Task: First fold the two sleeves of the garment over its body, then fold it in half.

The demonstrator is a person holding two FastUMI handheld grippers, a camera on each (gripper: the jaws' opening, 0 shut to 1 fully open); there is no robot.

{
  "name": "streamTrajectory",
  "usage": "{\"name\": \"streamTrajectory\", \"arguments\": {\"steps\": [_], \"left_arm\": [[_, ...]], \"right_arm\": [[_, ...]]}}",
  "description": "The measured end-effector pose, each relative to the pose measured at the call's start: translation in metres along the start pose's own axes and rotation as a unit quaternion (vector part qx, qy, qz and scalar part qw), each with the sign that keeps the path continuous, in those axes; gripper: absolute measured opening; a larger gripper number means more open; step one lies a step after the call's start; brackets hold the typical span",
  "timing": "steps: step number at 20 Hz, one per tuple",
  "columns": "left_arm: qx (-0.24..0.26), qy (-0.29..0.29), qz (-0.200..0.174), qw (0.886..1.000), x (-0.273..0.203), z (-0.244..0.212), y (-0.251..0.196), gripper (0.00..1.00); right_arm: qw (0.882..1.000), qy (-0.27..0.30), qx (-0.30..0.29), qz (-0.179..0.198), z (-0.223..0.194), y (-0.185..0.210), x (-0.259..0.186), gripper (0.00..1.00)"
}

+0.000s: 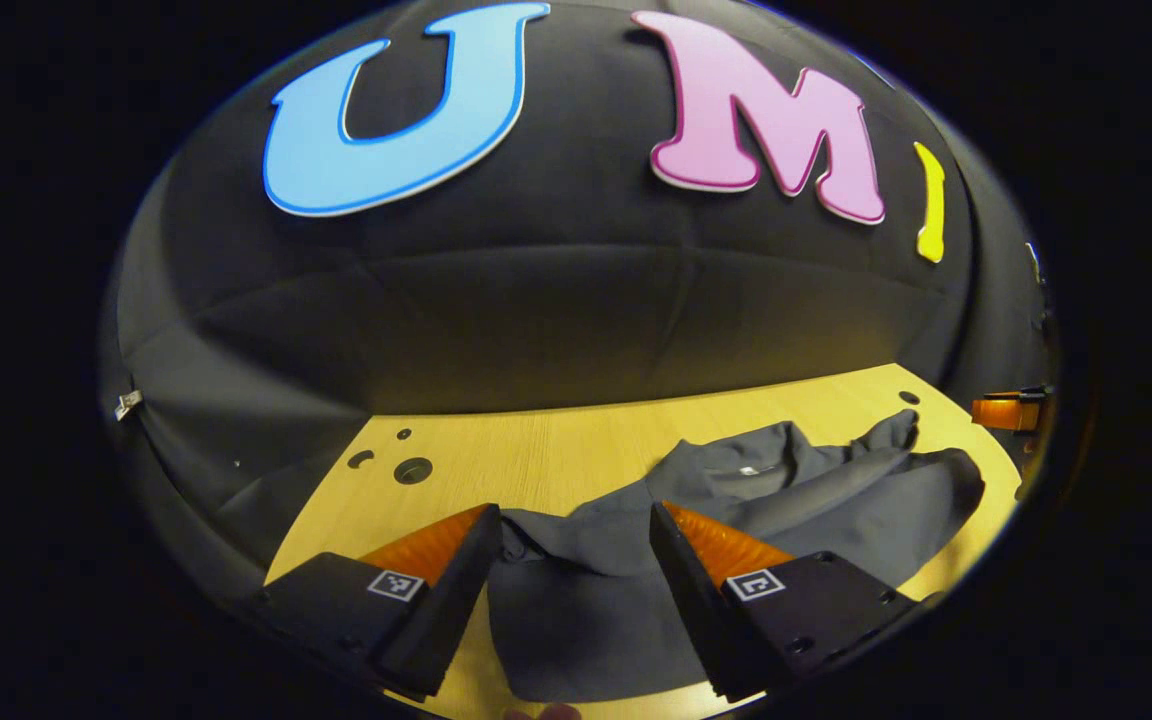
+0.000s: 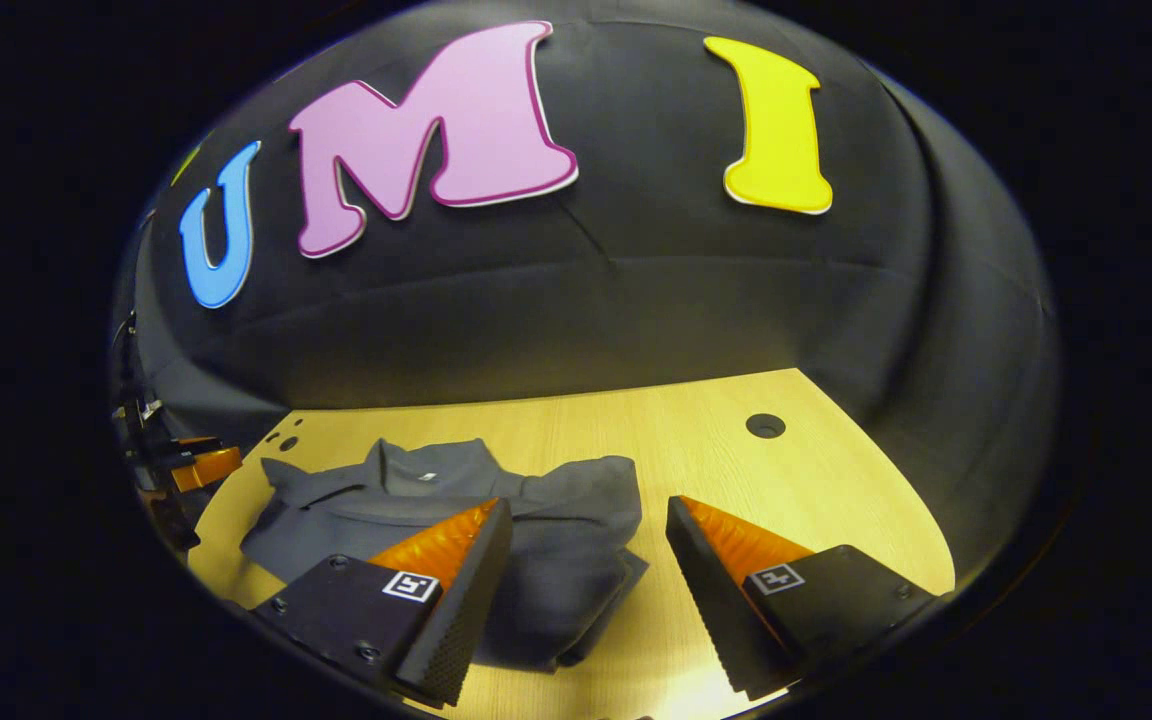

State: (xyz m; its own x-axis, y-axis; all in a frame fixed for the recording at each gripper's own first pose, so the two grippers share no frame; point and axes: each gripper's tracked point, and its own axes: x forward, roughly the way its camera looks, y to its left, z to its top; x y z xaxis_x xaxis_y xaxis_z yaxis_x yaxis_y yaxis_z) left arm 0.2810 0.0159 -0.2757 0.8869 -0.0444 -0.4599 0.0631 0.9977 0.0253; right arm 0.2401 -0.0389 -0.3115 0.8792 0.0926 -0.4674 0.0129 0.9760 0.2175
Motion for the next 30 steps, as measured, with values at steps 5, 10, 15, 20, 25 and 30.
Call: {"name": "streamTrajectory", "arguments": {"steps": [5, 10, 15, 20, 25, 30], "left_arm": [[-0.020, -0.013, -0.039, 0.999, -0.064, 0.009, -0.025, 0.94], [-0.024, -0.030, -0.068, 0.997, -0.122, 0.014, -0.047, 0.94], [-0.032, -0.026, -0.088, 0.995, -0.166, 0.001, -0.073, 0.94], [-0.032, -0.012, -0.090, 0.995, -0.190, -0.015, -0.079, 0.94], [-0.036, 0.002, -0.087, 0.996, -0.202, -0.029, -0.080, 0.94], [-0.025, 0.015, -0.092, 0.995, -0.209, -0.041, -0.085, 0.94]], "right_arm": [[1.000, -0.015, 0.000, 0.023, 0.008, 0.026, -0.057, 0.96], [0.999, -0.022, -0.018, 0.045, 0.002, 0.053, -0.102, 0.96], [0.997, -0.033, -0.027, 0.068, 0.001, 0.074, -0.136, 0.95], [0.996, -0.044, -0.017, 0.081, -0.001, 0.090, -0.163, 0.96], [0.996, -0.021, -0.002, 0.086, -0.017, 0.094, -0.171, 0.96], [0.997, -0.012, -0.004, 0.078, -0.025, 0.090, -0.173, 0.96]]}}
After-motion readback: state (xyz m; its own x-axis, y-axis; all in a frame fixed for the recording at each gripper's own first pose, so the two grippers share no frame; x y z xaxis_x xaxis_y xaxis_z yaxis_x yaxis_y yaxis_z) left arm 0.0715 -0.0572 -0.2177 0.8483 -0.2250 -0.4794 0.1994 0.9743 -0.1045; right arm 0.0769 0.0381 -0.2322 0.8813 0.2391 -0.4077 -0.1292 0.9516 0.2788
